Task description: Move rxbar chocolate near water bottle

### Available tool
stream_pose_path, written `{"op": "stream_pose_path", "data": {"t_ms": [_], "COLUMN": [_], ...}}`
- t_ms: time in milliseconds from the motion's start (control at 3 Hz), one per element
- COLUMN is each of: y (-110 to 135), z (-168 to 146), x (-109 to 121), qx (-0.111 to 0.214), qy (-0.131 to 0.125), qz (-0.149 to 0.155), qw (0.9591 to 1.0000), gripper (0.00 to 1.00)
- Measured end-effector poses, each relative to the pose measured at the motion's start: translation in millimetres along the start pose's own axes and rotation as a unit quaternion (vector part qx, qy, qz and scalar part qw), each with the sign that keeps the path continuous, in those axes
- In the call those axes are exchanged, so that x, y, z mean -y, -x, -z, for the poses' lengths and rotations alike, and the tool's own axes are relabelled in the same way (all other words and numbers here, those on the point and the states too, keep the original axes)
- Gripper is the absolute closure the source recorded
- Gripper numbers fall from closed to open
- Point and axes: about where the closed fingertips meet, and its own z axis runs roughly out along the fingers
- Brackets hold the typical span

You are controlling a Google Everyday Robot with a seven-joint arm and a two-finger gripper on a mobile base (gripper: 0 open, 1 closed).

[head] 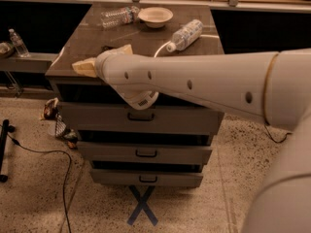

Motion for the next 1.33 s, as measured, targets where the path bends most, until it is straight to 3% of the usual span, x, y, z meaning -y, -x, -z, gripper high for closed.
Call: {"op": "stream_pose_path", "data": {"t_ms": [333,667,1333], "y": [-5,-12,-18], "z": [-21,-39,-53], "x": [1,13,26], "qx": [-0.027,-0.054,-0.076], "qy": [-0.004,-0.027,-0.046], "qz": [-0.003,-0.009,-0.026], "qw": [0.9996,0.9982,0.9957], "gripper": [0.0,0.0,0.0]}}
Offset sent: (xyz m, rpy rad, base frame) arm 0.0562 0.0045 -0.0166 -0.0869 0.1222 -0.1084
